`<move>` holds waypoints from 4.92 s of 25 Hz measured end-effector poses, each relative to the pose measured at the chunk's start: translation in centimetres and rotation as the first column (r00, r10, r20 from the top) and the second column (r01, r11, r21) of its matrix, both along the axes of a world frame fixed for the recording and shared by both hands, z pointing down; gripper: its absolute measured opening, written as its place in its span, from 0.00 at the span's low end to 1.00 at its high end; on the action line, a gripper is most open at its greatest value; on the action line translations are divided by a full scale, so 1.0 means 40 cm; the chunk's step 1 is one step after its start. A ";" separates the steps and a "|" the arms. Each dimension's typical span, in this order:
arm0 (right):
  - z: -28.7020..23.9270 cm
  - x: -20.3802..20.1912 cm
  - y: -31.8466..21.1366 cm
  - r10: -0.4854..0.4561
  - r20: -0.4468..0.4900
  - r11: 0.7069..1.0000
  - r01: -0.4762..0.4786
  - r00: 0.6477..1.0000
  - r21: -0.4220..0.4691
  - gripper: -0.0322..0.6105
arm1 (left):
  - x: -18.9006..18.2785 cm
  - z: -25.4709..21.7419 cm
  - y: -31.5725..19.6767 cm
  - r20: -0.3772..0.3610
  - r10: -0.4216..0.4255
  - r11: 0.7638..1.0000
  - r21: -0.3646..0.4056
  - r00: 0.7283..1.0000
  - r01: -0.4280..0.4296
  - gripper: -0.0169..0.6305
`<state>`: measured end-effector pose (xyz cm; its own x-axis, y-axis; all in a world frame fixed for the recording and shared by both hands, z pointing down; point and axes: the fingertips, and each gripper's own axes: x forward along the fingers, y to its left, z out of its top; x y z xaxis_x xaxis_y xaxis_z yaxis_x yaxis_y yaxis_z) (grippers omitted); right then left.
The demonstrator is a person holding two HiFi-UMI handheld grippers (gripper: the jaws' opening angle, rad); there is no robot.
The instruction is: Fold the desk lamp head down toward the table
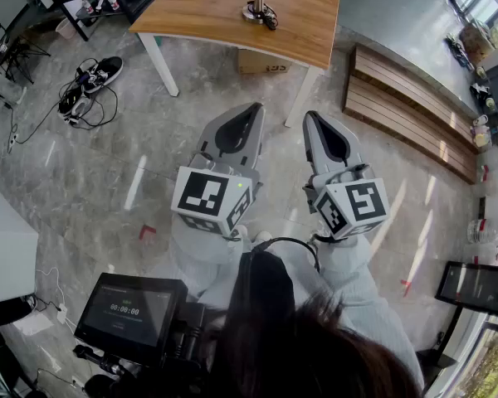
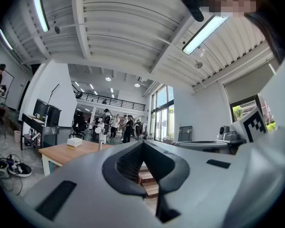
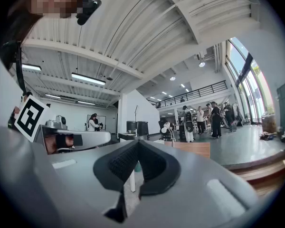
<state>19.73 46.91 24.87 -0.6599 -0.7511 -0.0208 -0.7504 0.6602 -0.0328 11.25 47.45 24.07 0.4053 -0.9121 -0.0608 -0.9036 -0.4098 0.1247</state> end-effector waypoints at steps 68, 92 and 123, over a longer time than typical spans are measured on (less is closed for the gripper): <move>0.131 -0.371 -1.910 -0.022 0.082 0.958 0.044 0.996 -0.282 0.05 | -0.458 0.280 -1.946 0.023 0.168 0.954 -0.255 0.986 -0.157 0.03; 0.150 -0.494 -1.994 -0.075 0.759 0.252 0.749 0.647 -0.613 0.26 | -0.311 0.449 -2.096 0.088 0.637 0.737 -0.360 0.766 -0.572 0.31; 0.337 -0.536 -1.842 -0.450 0.384 0.429 0.573 0.806 -0.699 0.15 | -0.276 0.500 -2.122 0.100 0.735 0.613 -0.522 0.671 -0.593 0.22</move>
